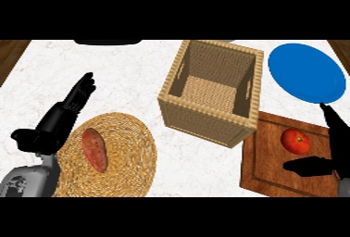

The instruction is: Pick the tomato from the cutting board and place it in the basket

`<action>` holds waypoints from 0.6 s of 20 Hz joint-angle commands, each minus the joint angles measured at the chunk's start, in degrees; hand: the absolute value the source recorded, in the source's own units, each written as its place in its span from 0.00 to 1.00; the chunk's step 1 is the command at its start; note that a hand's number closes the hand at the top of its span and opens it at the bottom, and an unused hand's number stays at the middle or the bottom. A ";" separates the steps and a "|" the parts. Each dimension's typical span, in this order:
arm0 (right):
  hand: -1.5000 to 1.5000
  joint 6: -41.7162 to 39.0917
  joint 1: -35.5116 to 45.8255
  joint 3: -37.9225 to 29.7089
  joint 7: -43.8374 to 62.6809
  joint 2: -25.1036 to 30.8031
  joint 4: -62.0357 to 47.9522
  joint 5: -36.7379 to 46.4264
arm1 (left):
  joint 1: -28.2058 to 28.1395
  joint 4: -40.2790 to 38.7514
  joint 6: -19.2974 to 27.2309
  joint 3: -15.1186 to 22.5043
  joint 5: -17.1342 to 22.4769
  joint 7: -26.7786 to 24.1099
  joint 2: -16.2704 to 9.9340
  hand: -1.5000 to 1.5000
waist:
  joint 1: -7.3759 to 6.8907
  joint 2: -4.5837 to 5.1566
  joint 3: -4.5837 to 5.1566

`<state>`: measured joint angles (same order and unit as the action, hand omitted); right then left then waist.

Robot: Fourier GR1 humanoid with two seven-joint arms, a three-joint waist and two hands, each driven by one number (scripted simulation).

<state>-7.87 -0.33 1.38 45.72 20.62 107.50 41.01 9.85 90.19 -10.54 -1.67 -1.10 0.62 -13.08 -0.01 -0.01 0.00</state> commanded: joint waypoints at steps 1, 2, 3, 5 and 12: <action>0.00 -0.35 2.39 0.56 -0.16 -2.60 -2.46 2.63 | 3.17 -2.84 1.64 1.93 -3.28 0.63 2.71 0.50 | 0.11 0.02 0.00; 0.00 -4.64 2.38 -1.97 0.62 -0.65 -0.37 0.68 | 2.05 -2.23 -1.48 -2.32 0.22 -0.32 -0.20 0.50 | 0.08 -0.01 0.00; 0.00 -1.68 5.03 -2.36 -3.29 -1.51 -7.82 1.19 | 0.46 -1.82 -1.48 -1.33 -0.79 -1.34 0.21 0.50 | -0.08 0.03 0.00; 0.00 -1.96 2.40 -1.50 -1.60 -3.29 -4.09 3.11 | -1.07 -0.16 0.29 -0.41 -3.34 -1.99 1.60 0.50 | 0.04 -0.01 0.00; 0.00 -1.29 2.66 -4.36 -5.91 -3.56 -11.87 3.93 | -1.25 -1.24 -0.41 -0.09 -3.32 -2.55 3.37 0.50 | 0.04 0.00 -0.01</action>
<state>-9.26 2.81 -1.69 42.08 17.44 98.77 44.35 9.32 89.10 -11.12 -2.31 -3.58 -1.13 -11.00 0.02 -0.01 0.01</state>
